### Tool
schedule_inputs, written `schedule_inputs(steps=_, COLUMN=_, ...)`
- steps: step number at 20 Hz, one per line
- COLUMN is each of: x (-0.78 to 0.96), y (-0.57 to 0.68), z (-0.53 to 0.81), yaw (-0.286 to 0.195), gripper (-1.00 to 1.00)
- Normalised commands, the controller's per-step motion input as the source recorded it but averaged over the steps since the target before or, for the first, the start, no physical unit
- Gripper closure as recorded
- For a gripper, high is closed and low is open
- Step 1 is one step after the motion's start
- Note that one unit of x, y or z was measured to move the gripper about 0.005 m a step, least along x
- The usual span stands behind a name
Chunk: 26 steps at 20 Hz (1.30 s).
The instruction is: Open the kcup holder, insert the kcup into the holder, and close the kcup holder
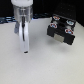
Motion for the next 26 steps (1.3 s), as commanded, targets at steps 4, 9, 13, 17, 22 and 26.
schedule_inputs(steps=4, x=-0.33, y=-0.07, z=-0.09, yaw=-0.045, gripper=-1.00)
schedule_inputs(steps=9, x=-0.14, y=-0.20, z=-0.32, yaw=-0.224, gripper=-1.00)
schedule_inputs(steps=13, x=-0.04, y=-0.15, z=-0.33, yaw=-0.178, gripper=-1.00)
schedule_inputs(steps=17, x=0.00, y=-0.08, z=-0.34, yaw=-0.143, gripper=-1.00)
schedule_inputs(steps=22, x=-0.05, y=0.00, z=-0.12, yaw=-0.129, gripper=-1.00)
schedule_inputs(steps=26, x=-0.05, y=0.00, z=-0.01, yaw=-0.061, gripper=1.00)
